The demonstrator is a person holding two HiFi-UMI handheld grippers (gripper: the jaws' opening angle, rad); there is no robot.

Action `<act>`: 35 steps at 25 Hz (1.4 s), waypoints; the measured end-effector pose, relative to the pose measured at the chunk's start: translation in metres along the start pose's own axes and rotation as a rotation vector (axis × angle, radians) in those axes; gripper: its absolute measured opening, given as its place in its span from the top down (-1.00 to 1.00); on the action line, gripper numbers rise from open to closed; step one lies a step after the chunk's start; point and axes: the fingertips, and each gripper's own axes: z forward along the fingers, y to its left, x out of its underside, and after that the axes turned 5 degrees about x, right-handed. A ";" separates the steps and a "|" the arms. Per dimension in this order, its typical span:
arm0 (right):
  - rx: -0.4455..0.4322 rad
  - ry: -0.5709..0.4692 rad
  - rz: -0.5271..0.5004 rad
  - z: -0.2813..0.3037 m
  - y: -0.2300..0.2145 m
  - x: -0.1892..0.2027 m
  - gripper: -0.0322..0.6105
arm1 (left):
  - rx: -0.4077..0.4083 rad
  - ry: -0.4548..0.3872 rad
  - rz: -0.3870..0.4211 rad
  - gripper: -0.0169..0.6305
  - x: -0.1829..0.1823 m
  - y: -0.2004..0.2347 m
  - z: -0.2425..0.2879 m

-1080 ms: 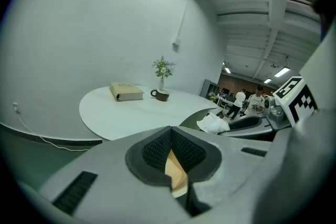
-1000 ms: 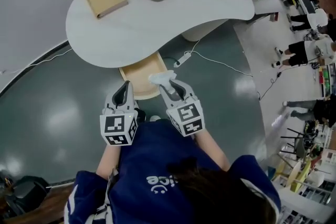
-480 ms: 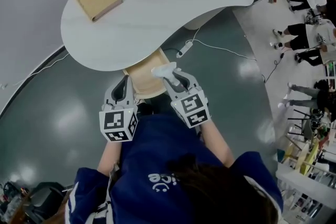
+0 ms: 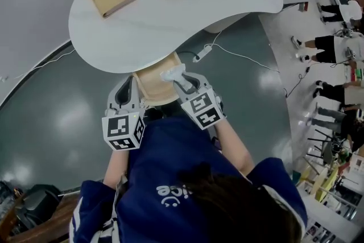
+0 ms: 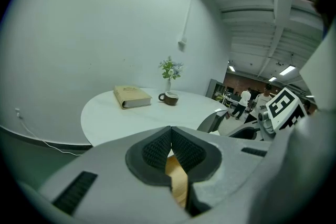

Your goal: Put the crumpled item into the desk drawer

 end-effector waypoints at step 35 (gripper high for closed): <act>-0.548 0.379 -0.569 0.139 0.046 0.097 0.47 | -0.414 0.034 -0.174 0.93 0.023 0.061 -0.041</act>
